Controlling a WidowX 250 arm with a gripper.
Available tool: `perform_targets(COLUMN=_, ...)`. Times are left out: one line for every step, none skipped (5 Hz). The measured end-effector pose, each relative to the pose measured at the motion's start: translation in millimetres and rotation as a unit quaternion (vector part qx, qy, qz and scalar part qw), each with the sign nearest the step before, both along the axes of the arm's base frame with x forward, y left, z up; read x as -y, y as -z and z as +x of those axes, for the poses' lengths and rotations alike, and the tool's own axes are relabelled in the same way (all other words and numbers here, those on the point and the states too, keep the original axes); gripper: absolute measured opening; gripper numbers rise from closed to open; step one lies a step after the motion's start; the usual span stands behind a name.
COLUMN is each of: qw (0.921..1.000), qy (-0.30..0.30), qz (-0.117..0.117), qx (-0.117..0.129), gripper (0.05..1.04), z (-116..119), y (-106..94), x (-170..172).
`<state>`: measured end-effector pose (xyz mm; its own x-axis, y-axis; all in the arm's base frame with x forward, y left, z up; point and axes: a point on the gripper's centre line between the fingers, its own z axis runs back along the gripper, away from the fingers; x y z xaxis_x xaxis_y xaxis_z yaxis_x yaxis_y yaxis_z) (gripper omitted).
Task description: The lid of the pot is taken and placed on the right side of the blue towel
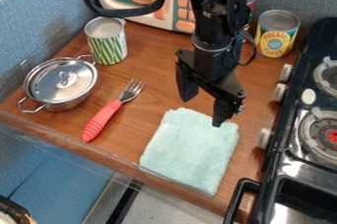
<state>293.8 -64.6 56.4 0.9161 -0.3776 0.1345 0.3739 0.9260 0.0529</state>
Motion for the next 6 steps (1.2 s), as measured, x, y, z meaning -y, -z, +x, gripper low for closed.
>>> perform_targets(qw=0.9999, qy=0.0, qz=0.001, qx=-0.016, gripper=0.998, z=-4.3, y=9.9, x=-1.9)
perform_targets(qw=0.9991, qy=-0.039, qz=-0.008, qx=0.013, gripper=0.999, z=-13.9, y=5.3, x=-55.3)
perform_targets(qw=0.998, qy=-0.058, qz=0.003, qx=0.026, gripper=0.998, z=-22.7, y=-9.4, x=-90.9)
perform_targets(qw=0.997, qy=-0.073, qz=0.011, qx=0.025, gripper=0.999, z=-32.8, y=-20.9, x=-133.6)
perform_targets(qw=0.9978, qy=-0.054, qz=0.028, qx=0.026, gripper=0.999, z=-28.2, y=-34.1, x=-169.3)
perform_targets(qw=0.9971, qy=-0.071, qz=0.022, qx=0.018, gripper=0.999, z=-29.2, y=-28.4, x=-193.3)
